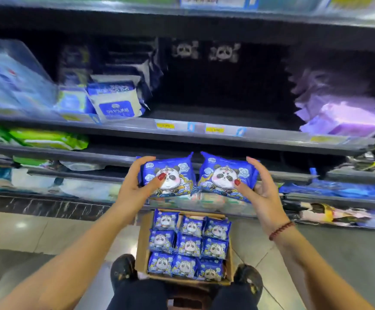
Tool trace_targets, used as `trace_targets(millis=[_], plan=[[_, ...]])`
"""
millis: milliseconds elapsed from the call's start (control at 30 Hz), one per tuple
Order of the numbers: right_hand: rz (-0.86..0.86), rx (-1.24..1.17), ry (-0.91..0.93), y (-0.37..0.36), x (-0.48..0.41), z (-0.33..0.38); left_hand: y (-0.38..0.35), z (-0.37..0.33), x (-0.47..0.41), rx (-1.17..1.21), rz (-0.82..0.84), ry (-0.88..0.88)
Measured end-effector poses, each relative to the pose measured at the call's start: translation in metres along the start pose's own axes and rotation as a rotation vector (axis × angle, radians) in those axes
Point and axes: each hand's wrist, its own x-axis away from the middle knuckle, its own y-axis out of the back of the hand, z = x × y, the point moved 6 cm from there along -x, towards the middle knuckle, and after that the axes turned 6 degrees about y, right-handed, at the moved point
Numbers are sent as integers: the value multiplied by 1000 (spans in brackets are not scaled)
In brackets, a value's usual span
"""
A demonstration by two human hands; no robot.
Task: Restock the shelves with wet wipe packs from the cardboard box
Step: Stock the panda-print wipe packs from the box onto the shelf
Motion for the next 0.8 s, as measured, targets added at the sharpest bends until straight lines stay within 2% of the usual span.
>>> trace_targets(millis=[133,367,800], plan=[[18,-46,61,-2,-11,33,5,-35,-9,-19,24,-32],[37,-78,127,-11,-43,72,6,-77,-27,80,25,-66],[69,-36,193,-11,-144,101,5,-119,-76,23,-23,-202]])
